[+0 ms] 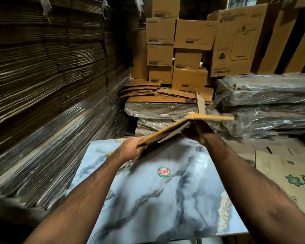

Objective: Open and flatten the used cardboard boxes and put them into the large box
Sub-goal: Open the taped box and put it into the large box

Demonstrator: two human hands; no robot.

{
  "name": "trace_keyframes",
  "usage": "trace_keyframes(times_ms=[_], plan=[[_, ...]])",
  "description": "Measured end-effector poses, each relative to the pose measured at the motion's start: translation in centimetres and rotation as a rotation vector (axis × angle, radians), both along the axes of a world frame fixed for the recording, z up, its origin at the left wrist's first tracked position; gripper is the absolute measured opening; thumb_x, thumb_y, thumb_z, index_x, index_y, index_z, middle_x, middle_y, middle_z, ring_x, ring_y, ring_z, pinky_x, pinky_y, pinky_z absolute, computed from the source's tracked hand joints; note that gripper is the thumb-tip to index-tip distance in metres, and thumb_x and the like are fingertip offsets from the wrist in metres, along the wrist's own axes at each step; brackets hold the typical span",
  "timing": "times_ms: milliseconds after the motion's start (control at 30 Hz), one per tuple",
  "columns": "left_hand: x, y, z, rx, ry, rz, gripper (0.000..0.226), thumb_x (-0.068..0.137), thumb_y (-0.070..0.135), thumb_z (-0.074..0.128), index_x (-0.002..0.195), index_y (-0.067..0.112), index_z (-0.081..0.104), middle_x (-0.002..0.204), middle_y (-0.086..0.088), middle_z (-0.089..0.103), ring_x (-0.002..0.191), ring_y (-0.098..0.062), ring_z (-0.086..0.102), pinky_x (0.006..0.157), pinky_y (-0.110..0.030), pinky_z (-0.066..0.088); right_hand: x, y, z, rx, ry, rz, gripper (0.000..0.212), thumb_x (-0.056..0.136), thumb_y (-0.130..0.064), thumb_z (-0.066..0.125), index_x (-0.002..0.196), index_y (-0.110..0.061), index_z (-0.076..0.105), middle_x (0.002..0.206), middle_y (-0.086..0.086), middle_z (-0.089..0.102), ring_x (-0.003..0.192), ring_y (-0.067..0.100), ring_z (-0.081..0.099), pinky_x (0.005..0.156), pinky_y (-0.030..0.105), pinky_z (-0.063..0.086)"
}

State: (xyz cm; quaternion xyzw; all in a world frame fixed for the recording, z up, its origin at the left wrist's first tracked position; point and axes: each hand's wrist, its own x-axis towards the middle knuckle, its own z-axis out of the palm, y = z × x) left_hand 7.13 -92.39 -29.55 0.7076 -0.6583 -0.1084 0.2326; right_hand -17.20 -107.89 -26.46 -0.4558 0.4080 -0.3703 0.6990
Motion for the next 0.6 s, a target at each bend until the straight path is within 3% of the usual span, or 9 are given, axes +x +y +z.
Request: trace_keyframes(times_ms=[100, 167, 267, 333, 433, 533, 600], plan=[[0.3, -0.8, 1.0, -0.047, 0.047, 0.117, 0.022, 0.091, 0.018, 0.063, 0.108, 0.03, 0.07, 0.088, 0.007, 0.071, 0.087, -0.017, 0.067, 0.069, -0.027, 0.044, 0.1, 0.8, 0.2, -0.01, 0.154, -0.083, 0.049, 0.095, -0.058, 0.05, 0.114, -0.013, 0.059, 0.101, 0.014, 0.065, 0.093, 0.027, 0.062, 0.085, 0.043, 0.053], [0.2, -1.7, 1.7, -0.073, 0.099, 0.184, 0.019, 0.091, 0.022, 0.064, 0.107, 0.029, 0.07, 0.087, 0.005, 0.072, 0.087, -0.02, 0.068, 0.071, -0.029, 0.048, -0.2, 2.5, 0.3, -0.126, 0.203, -0.209, 0.052, 0.099, -0.057, 0.043, 0.12, -0.013, 0.062, 0.113, 0.012, 0.065, 0.103, 0.027, 0.06, 0.086, 0.039, 0.048], [-0.4, -2.9, 2.4, -0.097, 0.093, 0.24, 0.015, 0.092, 0.024, 0.064, 0.105, 0.027, 0.071, 0.09, 0.001, 0.072, 0.092, -0.024, 0.067, 0.073, -0.03, 0.046, -1.7, 4.7, 0.1, -0.738, 0.577, -0.569, 0.047, 0.096, -0.044, 0.046, 0.113, -0.004, 0.065, 0.118, 0.017, 0.06, 0.113, 0.035, 0.052, 0.091, 0.041, 0.039], [-1.3, -3.5, 2.6, -0.118, 0.059, 0.225, 0.017, 0.092, 0.024, 0.064, 0.108, 0.027, 0.071, 0.094, -0.001, 0.073, 0.095, -0.025, 0.066, 0.072, -0.028, 0.041, -2.6, 5.8, 0.5, -1.222, 0.759, -0.657, 0.039, 0.089, -0.036, 0.053, 0.117, -0.01, 0.063, 0.125, 0.013, 0.055, 0.121, 0.03, 0.046, 0.1, 0.046, 0.034], [-3.0, -4.1, 2.9, -0.14, 0.023, 0.193, 0.024, 0.091, 0.022, 0.065, 0.113, 0.028, 0.071, 0.103, -0.003, 0.074, 0.102, -0.028, 0.065, 0.075, -0.029, 0.042, -3.6, 6.3, 1.2, -1.625, 0.872, -0.584, 0.043, 0.085, -0.024, 0.064, 0.126, -0.011, 0.059, 0.133, 0.015, 0.051, 0.126, 0.032, 0.044, 0.102, 0.05, 0.034], [-4.3, -4.3, 3.0, -0.122, -0.076, 0.175, 0.031, 0.089, 0.019, 0.062, 0.116, 0.034, 0.069, 0.107, -0.003, 0.073, 0.107, -0.031, 0.063, 0.083, -0.033, 0.047, -3.2, 6.5, 1.4, -1.689, 1.06, -0.421, 0.066, 0.078, -0.015, 0.069, 0.14, -0.011, 0.047, 0.145, 0.021, 0.042, 0.133, 0.039, 0.039, 0.107, 0.053, 0.036], [-5.0, -3.9, 3.0, -0.123, -0.16, 0.145, 0.033, 0.09, 0.018, 0.06, 0.118, 0.034, 0.068, 0.112, -0.005, 0.071, 0.109, -0.032, 0.062, 0.086, -0.036, 0.048, -2.7, 6.5, 1.2, -1.673, 1.241, -0.299, 0.078, 0.075, -0.006, 0.059, 0.15, -0.014, 0.037, 0.156, 0.022, 0.029, 0.143, 0.039, 0.029, 0.114, 0.053, 0.031]])
